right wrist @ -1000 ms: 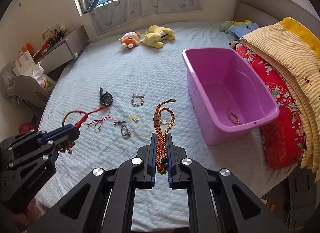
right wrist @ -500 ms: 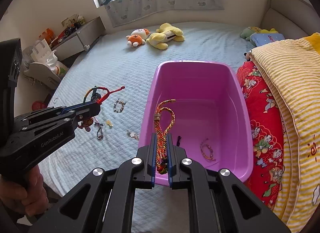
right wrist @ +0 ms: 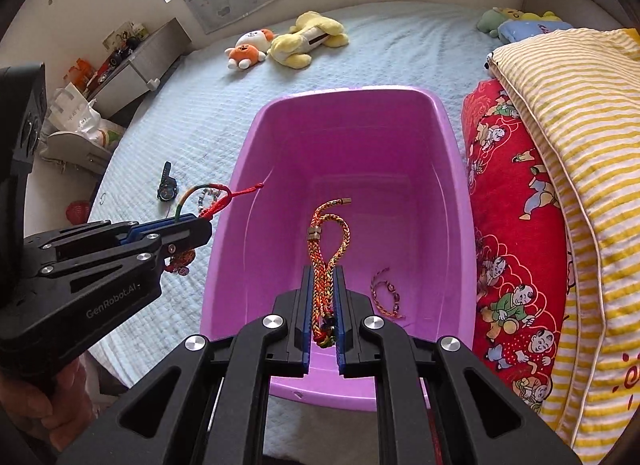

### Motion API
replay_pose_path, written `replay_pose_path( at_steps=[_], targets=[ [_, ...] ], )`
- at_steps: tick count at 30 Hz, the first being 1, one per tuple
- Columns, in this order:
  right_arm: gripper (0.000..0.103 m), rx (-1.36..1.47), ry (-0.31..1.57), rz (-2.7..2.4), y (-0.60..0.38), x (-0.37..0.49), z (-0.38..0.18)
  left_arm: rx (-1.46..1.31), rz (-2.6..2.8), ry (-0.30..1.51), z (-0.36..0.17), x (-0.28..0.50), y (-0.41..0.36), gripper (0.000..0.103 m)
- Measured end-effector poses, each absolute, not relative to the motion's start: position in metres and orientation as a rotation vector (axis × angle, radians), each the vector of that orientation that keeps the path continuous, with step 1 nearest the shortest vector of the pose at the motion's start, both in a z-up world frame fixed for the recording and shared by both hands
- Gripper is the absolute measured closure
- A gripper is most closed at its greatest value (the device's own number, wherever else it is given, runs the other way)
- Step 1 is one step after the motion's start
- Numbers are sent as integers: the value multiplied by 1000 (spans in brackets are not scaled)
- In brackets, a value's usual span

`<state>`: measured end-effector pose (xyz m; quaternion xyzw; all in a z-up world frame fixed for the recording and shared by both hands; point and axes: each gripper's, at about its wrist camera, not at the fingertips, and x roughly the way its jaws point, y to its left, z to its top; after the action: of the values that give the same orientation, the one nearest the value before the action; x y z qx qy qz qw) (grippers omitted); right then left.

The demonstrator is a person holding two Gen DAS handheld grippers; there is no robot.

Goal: Organize jewelry
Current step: 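Carry both held bracelets over the pink tub, then open both tools to release the bracelets into the tub, then withdraw both open tools from the tub toward the remaining jewelry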

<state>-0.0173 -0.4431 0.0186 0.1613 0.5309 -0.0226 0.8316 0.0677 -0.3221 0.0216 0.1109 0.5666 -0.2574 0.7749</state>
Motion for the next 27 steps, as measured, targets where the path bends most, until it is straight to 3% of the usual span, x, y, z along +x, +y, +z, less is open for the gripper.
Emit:
replay_pose_path(
  at_steps=[2,4,5,7,8,9,14,27],
  targets=[
    [94,356,1131,-62,-450,-13,16,259,-564,1243,19,69,-328,93],
    [94,360,1149,-71,-455,-9,11,262,-558,1248,18,70,-331,82],
    [94,355,1160,-74,-456,-7,8,256,-553,1248,18,71,-331,70],
    [85,341,1168,-91,-459,-5,6,250,-543,1240,20,72,-329,51],
    [72,339,1169,-97,-460,-4,6,250,-536,1230,22,73,-329,36],
    [63,339,1167,-106,-462,-4,7,245,-530,1214,24,73,-328,31],
    [56,352,1178,-128,-468,-4,8,226,-519,1220,28,77,-323,23],
    [48,358,1211,-139,-457,-16,17,223,-482,1200,41,69,-305,21]
  ],
)
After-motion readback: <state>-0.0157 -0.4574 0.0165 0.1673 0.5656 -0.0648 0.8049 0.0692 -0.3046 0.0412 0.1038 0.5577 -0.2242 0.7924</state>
